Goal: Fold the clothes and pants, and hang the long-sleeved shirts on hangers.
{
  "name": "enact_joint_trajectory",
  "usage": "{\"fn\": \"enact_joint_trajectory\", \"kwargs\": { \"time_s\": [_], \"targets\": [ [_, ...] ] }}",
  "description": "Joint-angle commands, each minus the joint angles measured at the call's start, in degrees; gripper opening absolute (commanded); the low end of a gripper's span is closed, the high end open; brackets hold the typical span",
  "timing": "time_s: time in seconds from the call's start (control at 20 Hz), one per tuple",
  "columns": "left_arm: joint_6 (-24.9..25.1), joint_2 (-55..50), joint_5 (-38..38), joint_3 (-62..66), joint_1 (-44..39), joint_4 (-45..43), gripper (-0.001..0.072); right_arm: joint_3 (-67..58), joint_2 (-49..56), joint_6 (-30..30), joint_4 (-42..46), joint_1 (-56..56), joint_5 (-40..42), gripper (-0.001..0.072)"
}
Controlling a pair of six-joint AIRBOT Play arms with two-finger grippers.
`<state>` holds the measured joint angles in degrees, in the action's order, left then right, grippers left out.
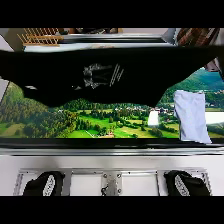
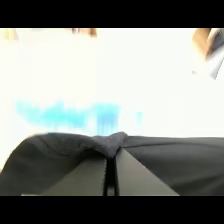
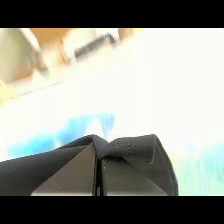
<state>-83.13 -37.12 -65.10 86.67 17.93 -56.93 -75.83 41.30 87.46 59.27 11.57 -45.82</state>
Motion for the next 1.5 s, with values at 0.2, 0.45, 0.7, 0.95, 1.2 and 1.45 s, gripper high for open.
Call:
{"fn": "enact_joint_trajectory", "kwargs": {
  "time_s": [0.2, 0.45, 0.7, 0.95, 1.2, 1.45],
  "targets": [
    [-5.5, 11.7, 1.4, 14.0, 0.2, -0.5, 0.0007, -9.4, -11.4, -0.7, 1.9, 0.5, -4.2, 0.0009],
    [-9.4, 4.2, -9.4, 14.0, 0.2, -0.4, 0.0007, -9.4, -8.9, -0.6, 2.7, 0.5, -15.1, 0.0009],
    [-9.5, -8.6, -12.9, 0.7, 0.1, -0.3, 0.0008, -8.5, 6.5, -0.5, 2.7, 0.2, -28.5, 0.0009],
    [-1.2, -26.8, 0.5, -14.4, -6.0, -0.5, 0.0008, -8.1, 29.8, -0.5, 7.2, -4.5, -26.5, 0.0009],
    [0.0, -48.2, 11.3, -9.2, -8.8, 0.1, 0.0008, -11.2, 47.7, -0.3, 4.5, -6.8, -14.2, 0.0009],
    [-0.2, -59.8, 9.9, 2.6, -8.3, 0.1, 0.0008, -13.7, 52.9, 1.3, 2.9, -6.9, -5.5, 0.0009]
  ]
}}
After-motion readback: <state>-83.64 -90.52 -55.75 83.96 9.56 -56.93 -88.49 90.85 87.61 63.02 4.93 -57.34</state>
